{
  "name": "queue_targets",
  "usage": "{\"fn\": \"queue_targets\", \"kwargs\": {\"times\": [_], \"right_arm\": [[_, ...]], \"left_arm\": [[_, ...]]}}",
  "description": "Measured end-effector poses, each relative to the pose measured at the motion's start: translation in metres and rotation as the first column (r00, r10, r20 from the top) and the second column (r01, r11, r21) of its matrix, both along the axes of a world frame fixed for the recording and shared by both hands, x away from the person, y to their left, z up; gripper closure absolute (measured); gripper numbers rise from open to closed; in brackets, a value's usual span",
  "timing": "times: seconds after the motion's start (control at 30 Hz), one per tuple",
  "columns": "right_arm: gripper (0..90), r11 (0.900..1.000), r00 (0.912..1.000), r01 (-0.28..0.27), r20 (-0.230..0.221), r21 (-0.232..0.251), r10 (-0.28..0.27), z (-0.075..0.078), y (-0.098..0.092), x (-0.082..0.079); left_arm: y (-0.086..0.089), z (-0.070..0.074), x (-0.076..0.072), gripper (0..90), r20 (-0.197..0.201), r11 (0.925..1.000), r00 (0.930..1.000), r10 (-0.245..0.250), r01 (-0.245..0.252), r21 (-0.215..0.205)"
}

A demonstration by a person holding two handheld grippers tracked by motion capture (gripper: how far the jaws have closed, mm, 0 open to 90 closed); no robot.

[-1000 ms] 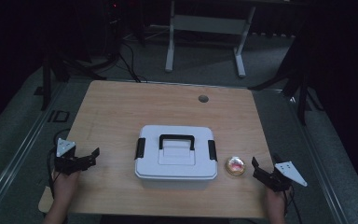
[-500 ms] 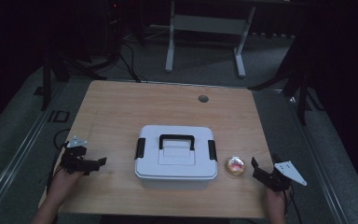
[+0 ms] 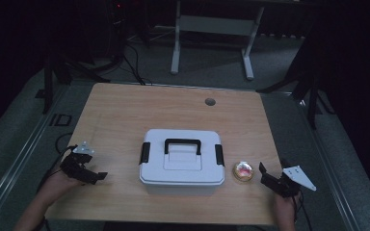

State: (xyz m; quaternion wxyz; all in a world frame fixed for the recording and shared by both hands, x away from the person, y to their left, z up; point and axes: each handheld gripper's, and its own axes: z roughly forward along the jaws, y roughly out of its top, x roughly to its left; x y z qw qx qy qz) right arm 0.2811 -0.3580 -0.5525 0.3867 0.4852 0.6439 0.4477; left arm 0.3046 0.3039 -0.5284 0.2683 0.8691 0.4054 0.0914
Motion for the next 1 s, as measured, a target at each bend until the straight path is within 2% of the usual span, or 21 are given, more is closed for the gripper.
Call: {"fn": "queue_targets", "kwargs": {"times": [0.07,0.13,0.17,0.3,0.37,0.4,0.47,0.5,0.53,0.57,0.6,0.63,0.67,0.73,0.77,0.8,0.83,0.9,0.93,0.97,1.0], "right_arm": [[13.3,1.0,1.0,-0.001,0.001,0.001,0.001,0.0,0.0,0.0],[13.4,1.0,1.0,-0.001,0.0,0.001,0.001,0.0,0.0,0.0],[13.4,1.0,1.0,-0.003,-0.001,0.002,0.003,0.0,0.0,0.0],[13.4,1.0,1.0,-0.004,-0.002,-0.001,0.004,0.0,0.0,0.0],[13.4,1.0,1.0,-0.004,-0.002,0.0,0.004,0.0,0.0,0.0],[13.4,1.0,1.0,-0.005,-0.002,0.002,0.005,0.0,0.0,0.0],[13.4,1.0,1.0,-0.004,-0.001,0.001,0.004,0.0,0.0,0.0],[13.4,1.0,1.0,-0.007,-0.001,0.003,0.007,0.0,0.0,0.0],[13.4,1.0,1.0,-0.007,-0.001,0.003,0.007,0.0,0.0,0.0],[13.4,1.0,1.0,-0.006,-0.001,0.003,0.006,0.0,0.0,0.0],[13.4,1.0,1.0,-0.007,0.0,0.003,0.007,0.0,0.0,0.0],[13.4,1.0,1.0,-0.007,0.0,0.003,0.007,0.0,0.0,0.0],[13.4,1.0,1.0,-0.007,-0.001,0.003,0.007,0.0,0.0,0.0],[13.4,1.0,1.0,-0.008,0.0,0.005,0.008,0.0,0.0,0.0],[13.4,1.0,1.0,-0.01,0.001,0.006,0.01,0.0,-0.001,0.0],[13.4,1.0,0.9999,-0.01,0.001,0.007,0.01,0.0,-0.001,0.0],[13.4,1.0,1.0,-0.01,0.002,0.009,0.01,0.0,-0.001,0.0],[13.4,1.0,0.9999,-0.011,0.001,0.012,0.01,0.0,-0.001,0.0],[13.4,1.0,0.9999,-0.011,0.001,0.012,0.01,0.0,-0.001,0.0],[13.4,1.0,0.9999,-0.011,0.001,0.012,0.011,0.0,-0.001,0.0],[13.4,1.0,0.9999,-0.012,0.001,0.012,0.012,0.0,-0.001,0.0]], "left_arm": [[0.002,0.002,0.001,2.8,-0.021,0.9992,0.999,-0.039,0.039,0.013],[0.003,0.003,0.001,2.8,-0.021,0.9985,0.9986,-0.049,0.05,0.023],[0.004,0.006,0.001,2.9,-0.032,0.995,0.9958,-0.085,0.087,0.05],[0.006,0.01,0.003,2.8,-0.052,0.9896,0.993,-0.106,0.111,0.092],[0.006,0.01,0.005,2.9,-0.064,0.9829,0.9927,-0.102,0.111,0.147],[0.006,0.011,0.006,2.9,-0.086,0.9801,0.9901,-0.111,0.123,0.156],[0.005,0.011,0.006,2.9,-0.092,0.9777,0.9891,-0.115,0.129,0.166],[0.002,0.011,0.006,3.0,-0.108,0.9673,0.984,-0.142,0.161,0.196],[0.002,0.011,0.006,2.9,-0.108,0.9673,0.984,-0.142,0.161,0.196],[-0.002,0.012,0.007,2.9,-0.129,0.9571,0.9779,-0.165,0.19,0.219],[-0.002,0.012,0.007,2.9,-0.129,0.9571,0.9779,-0.165,0.19,0.219],[-0.006,0.013,0.007,2.9,-0.15,0.9458,0.9701,-0.19,0.222,0.237],[-0.006,0.013,0.007,2.9,-0.15,0.9458,0.9701,-0.19,0.222,0.237],[-0.009,0.015,0.008,2.9,-0.165,0.9367,0.9636,-0.21,0.247,0.248],[-0.012,0.016,0.009,2.9,-0.178,0.9293,0.9581,-0.224,0.265,0.257],[-0.012,0.016,0.009,3.0,-0.178,0.9293,0.9581,-0.224,0.265,0.257],[-0.015,0.017,0.01,3.0,-0.181,0.9179,0.9562,-0.23,0.275,0.286],[-0.018,0.019,0.011,3.0,-0.194,0.9098,0.9524,-0.235,0.286,0.301],[-0.018,0.019,0.011,2.9,-0.194,0.9098,0.9524,-0.235,0.286,0.301],[-0.021,0.02,0.012,2.9,-0.209,0.8906,0.9452,-0.251,0.31,0.333],[-0.023,0.022,0.012,3.0,-0.216,0.8781,0.9399,-0.264,0.327,0.349]]}}
